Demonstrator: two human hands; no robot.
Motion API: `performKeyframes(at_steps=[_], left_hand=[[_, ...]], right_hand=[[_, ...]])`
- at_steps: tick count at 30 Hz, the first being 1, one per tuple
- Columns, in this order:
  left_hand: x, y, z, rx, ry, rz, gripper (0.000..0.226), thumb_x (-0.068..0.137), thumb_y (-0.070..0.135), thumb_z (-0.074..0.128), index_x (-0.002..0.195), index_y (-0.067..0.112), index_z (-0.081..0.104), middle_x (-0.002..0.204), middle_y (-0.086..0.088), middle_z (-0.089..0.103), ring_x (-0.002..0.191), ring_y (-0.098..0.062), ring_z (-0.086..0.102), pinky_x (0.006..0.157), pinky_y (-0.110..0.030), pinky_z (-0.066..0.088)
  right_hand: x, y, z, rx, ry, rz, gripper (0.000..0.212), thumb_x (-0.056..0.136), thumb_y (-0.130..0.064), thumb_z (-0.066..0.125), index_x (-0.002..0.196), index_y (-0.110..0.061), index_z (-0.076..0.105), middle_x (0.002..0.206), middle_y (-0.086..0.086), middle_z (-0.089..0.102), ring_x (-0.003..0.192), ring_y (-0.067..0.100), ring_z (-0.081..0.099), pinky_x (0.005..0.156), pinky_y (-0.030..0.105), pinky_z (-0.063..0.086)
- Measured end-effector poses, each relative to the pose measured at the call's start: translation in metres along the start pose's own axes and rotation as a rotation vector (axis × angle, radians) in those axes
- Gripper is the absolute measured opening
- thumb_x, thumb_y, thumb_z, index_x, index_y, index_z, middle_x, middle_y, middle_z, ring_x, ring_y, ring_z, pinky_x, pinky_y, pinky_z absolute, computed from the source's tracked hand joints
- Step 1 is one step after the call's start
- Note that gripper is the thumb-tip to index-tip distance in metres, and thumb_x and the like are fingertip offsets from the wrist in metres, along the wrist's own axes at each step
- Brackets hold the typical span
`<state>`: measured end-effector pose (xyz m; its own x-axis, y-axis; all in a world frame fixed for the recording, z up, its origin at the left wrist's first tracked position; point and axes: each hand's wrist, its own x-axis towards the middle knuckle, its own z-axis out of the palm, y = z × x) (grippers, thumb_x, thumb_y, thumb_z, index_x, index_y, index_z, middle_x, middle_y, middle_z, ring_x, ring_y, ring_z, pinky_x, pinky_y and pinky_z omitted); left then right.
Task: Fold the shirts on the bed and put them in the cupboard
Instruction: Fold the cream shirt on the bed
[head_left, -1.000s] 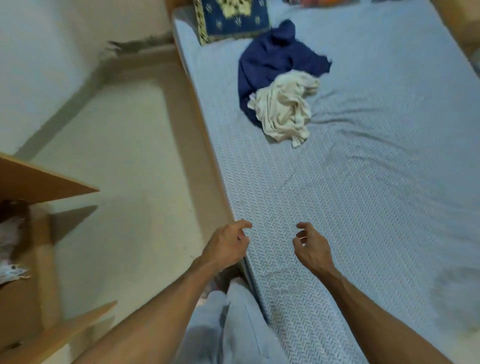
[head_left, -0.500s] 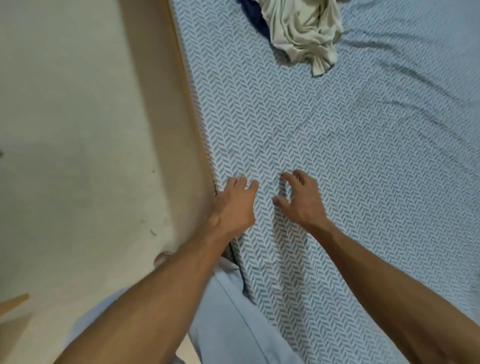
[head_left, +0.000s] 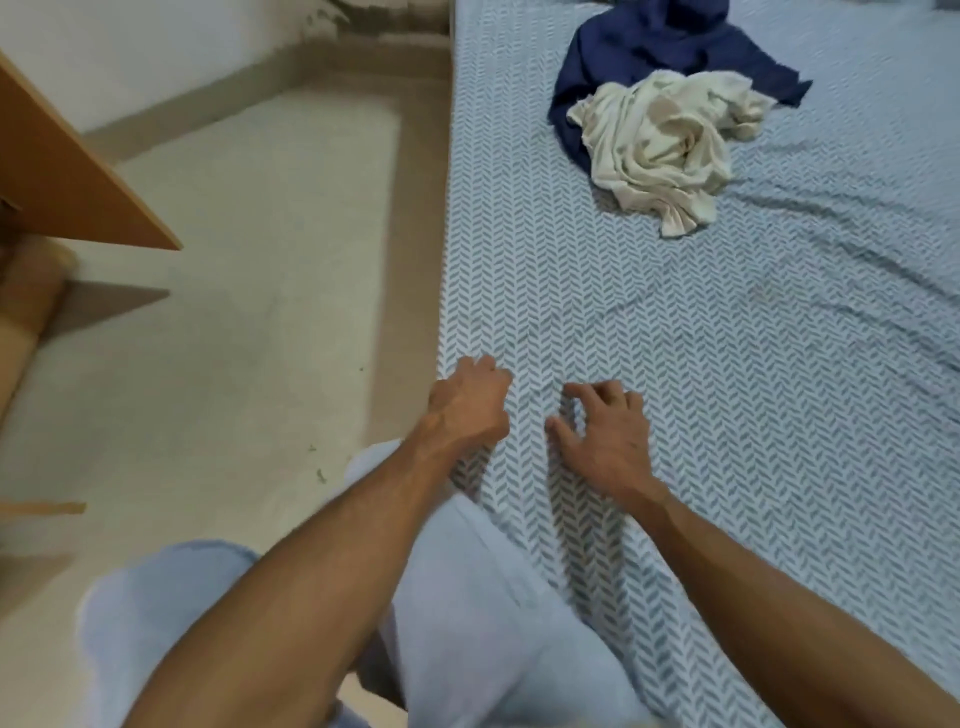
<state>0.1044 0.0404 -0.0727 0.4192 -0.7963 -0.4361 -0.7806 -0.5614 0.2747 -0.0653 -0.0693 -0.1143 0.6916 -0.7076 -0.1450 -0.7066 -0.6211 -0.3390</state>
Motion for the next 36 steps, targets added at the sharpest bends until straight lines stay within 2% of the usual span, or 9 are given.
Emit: performKeyframes(at_steps=[7, 11, 18, 23, 26, 28, 30, 32, 36], left_hand=[[0.031, 0.039, 0.012, 0.055, -0.007, -0.129, 0.079, 0.087, 0.035, 0.067, 0.154, 0.021, 0.027, 0.157, -0.019, 0.019, 0.143, -0.044, 0.020, 0.111, -0.056, 0.036], [0.077, 0.037, -0.004, -0.006, -0.079, -0.022, 0.112, 0.075, 0.030, 0.086, 0.161, 0.019, 0.015, 0.167, -0.019, 0.005, 0.154, -0.035, 0.006, 0.121, -0.047, 0.026], [0.129, 0.040, -0.032, 0.209, -0.223, -0.055, 0.139, 0.060, 0.039, 0.096, 0.162, 0.026, 0.003, 0.169, -0.013, 0.000, 0.155, -0.034, 0.008, 0.112, -0.052, 0.037], [0.144, 0.044, -0.036, 0.406, -0.186, -0.032, 0.119, 0.063, 0.041, 0.092, 0.158, 0.022, 0.024, 0.148, -0.012, 0.046, 0.130, -0.033, 0.051, 0.091, -0.043, 0.051], [0.149, 0.044, -0.029, 0.450, -0.143, -0.008, 0.096, 0.076, 0.033, 0.082, 0.155, 0.019, 0.030, 0.136, -0.012, 0.055, 0.120, -0.033, 0.058, 0.085, -0.041, 0.052], [0.150, 0.044, -0.025, 0.462, -0.088, -0.008, 0.080, 0.078, 0.031, 0.080, 0.146, 0.017, 0.041, 0.126, -0.010, 0.059, 0.114, -0.032, 0.061, 0.083, -0.042, 0.053], [0.149, 0.046, -0.023, 0.453, -0.059, -0.010, 0.072, 0.081, 0.030, 0.078, 0.143, 0.016, 0.045, 0.122, -0.009, 0.061, 0.111, -0.031, 0.063, 0.083, -0.042, 0.053], [0.148, 0.047, -0.021, 0.428, -0.024, -0.016, 0.062, 0.083, 0.026, 0.075, 0.139, 0.016, 0.050, 0.122, -0.009, 0.061, 0.113, -0.031, 0.061, 0.086, -0.042, 0.053], [0.135, 0.054, -0.021, 0.299, -0.051, -0.090, 0.094, 0.078, 0.025, 0.083, 0.155, 0.019, 0.030, 0.154, -0.013, 0.036, 0.145, -0.037, 0.032, 0.102, -0.050, 0.046]], right_hand=[[0.027, 0.033, -0.017, 0.186, -0.125, -0.203, 0.038, 0.089, -0.035, 0.064, 0.121, -0.018, 0.072, 0.103, 0.007, 0.066, 0.099, 0.025, 0.061, 0.094, 0.041, 0.045], [0.077, 0.048, -0.041, 0.362, -0.140, 0.056, 0.029, 0.094, -0.032, 0.066, 0.120, -0.022, 0.072, 0.109, 0.001, 0.074, 0.099, 0.019, 0.069, 0.092, 0.028, 0.049], [0.220, 0.077, -0.069, 0.307, 0.091, 0.109, 0.037, 0.091, -0.023, 0.064, 0.126, -0.013, 0.066, 0.126, 0.010, 0.066, 0.110, 0.026, 0.065, 0.099, 0.039, 0.050], [0.320, 0.085, -0.087, 0.119, 0.254, 0.067, 0.061, 0.082, -0.006, 0.061, 0.142, -0.009, 0.051, 0.153, 0.011, 0.039, 0.132, 0.035, 0.044, 0.106, 0.042, 0.044], [0.355, 0.091, -0.089, 0.031, 0.131, 0.101, 0.063, 0.085, -0.011, 0.060, 0.146, -0.014, 0.042, 0.143, 0.016, 0.049, 0.128, 0.041, 0.048, 0.100, 0.045, 0.047], [0.361, 0.091, -0.088, -0.043, 0.081, 0.147, 0.044, 0.087, -0.017, 0.060, 0.130, -0.013, 0.051, 0.129, 0.018, 0.057, 0.121, 0.040, 0.054, 0.092, 0.040, 0.048], [0.349, 0.086, -0.090, -0.050, 0.067, 0.165, 0.026, 0.088, -0.022, 0.061, 0.111, -0.011, 0.058, 0.119, 0.017, 0.062, 0.115, 0.038, 0.059, 0.082, 0.033, 0.044], [0.324, 0.077, -0.086, -0.004, 0.060, 0.171, 0.032, 0.092, -0.029, 0.060, 0.116, -0.008, 0.060, 0.120, 0.018, 0.063, 0.114, 0.038, 0.059, 0.081, 0.032, 0.042], [0.232, 0.059, -0.072, 0.167, 0.027, 0.166, 0.047, 0.096, -0.043, 0.055, 0.130, -0.010, 0.055, 0.127, 0.018, 0.062, 0.117, 0.038, 0.058, 0.090, 0.038, 0.045]])
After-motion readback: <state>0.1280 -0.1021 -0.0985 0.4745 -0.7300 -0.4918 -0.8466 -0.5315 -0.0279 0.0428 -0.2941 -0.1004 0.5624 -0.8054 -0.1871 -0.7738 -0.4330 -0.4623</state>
